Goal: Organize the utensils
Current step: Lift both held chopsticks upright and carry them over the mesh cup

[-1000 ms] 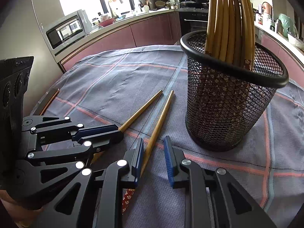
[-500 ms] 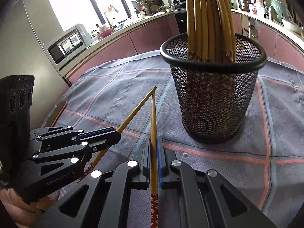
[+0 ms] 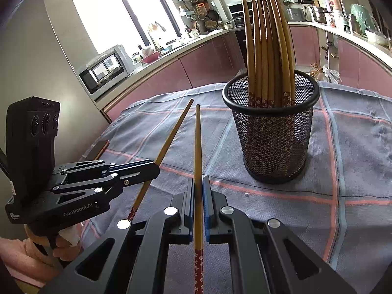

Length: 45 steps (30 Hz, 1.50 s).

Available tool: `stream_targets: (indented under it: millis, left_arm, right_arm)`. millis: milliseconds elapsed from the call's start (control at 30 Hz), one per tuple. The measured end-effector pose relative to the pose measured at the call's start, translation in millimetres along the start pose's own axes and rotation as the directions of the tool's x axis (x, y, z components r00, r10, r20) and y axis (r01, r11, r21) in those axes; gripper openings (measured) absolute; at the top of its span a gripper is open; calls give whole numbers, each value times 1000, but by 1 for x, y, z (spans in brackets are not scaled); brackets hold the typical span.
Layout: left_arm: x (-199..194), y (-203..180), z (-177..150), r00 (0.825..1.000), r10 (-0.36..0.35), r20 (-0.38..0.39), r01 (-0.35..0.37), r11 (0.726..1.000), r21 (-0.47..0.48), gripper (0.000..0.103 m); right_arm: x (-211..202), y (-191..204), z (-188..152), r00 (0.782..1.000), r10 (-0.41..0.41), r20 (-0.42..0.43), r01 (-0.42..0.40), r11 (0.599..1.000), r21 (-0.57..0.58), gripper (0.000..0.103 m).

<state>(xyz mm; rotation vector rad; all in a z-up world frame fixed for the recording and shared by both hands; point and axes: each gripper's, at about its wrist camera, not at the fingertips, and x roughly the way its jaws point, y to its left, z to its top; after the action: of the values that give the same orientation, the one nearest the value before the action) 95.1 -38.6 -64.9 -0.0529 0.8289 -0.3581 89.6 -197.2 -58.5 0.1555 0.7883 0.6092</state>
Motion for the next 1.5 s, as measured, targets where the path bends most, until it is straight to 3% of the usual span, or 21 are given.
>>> stream_targets:
  millis: [633, 1133, 1500]
  left_arm:
    - [-35, -4, 13, 995, -73, 70, 73, 997, 3, 8]
    - [-54, -10, 25, 988, -90, 124, 89, 996, 17, 8]
    - [-76, -9, 49, 971, -125, 202, 124, 992, 15, 8]
  right_arm:
    - [-37, 2, 14, 993, 25, 117, -22, 999, -25, 6]
    - [-55, -4, 28, 983, 14, 182, -8, 999, -33, 6]
    - [-80, -7, 51, 964, -8, 264, 24, 998, -60, 5]
